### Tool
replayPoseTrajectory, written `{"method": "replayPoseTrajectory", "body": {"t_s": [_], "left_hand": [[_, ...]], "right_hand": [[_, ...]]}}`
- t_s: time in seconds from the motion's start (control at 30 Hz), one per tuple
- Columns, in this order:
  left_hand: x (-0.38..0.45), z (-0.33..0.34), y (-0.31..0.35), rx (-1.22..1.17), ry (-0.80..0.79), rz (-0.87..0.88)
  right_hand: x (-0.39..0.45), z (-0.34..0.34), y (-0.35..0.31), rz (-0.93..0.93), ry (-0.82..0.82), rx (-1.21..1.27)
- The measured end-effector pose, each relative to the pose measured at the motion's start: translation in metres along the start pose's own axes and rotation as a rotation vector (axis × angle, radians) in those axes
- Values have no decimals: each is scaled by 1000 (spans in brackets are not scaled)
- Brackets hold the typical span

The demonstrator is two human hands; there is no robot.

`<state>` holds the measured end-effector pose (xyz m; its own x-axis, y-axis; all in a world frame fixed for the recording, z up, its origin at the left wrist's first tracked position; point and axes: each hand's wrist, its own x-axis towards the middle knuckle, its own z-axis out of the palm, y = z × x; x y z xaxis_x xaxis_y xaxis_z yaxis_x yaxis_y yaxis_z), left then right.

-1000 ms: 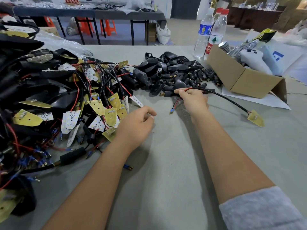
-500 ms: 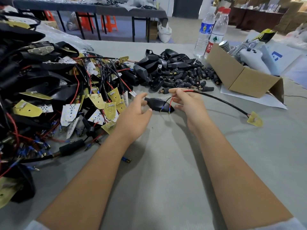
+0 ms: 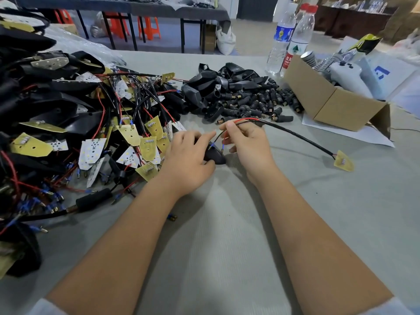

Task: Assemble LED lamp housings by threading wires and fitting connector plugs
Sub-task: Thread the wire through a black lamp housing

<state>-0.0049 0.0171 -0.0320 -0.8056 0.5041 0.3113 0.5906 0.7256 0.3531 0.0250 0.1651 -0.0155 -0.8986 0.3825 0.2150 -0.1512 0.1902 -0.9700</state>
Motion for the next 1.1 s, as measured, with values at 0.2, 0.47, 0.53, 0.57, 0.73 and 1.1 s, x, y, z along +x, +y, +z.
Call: {"method": "replayPoseTrajectory", "body": {"t_s": [0.2, 0.47, 0.53, 0.57, 0.73, 1.1], "left_hand": [[-1, -3, 5, 189, 129, -47], [0, -12, 4, -41, 243, -237], [0, -12, 3, -125, 286, -235], [0, -13, 4, -208, 307, -239], [1, -14, 6, -729, 329, -288], [5, -19, 5, -1406, 199, -420]], "right_hand": [[2, 2, -4, 36, 181, 359], [3, -1, -8, 150, 85, 642], [1, 3, -7, 143, -6, 581], [0, 5, -6, 133, -51, 543], [-5, 10, -4, 63, -171, 368], [-6, 3, -5, 9, -77, 103]]}}
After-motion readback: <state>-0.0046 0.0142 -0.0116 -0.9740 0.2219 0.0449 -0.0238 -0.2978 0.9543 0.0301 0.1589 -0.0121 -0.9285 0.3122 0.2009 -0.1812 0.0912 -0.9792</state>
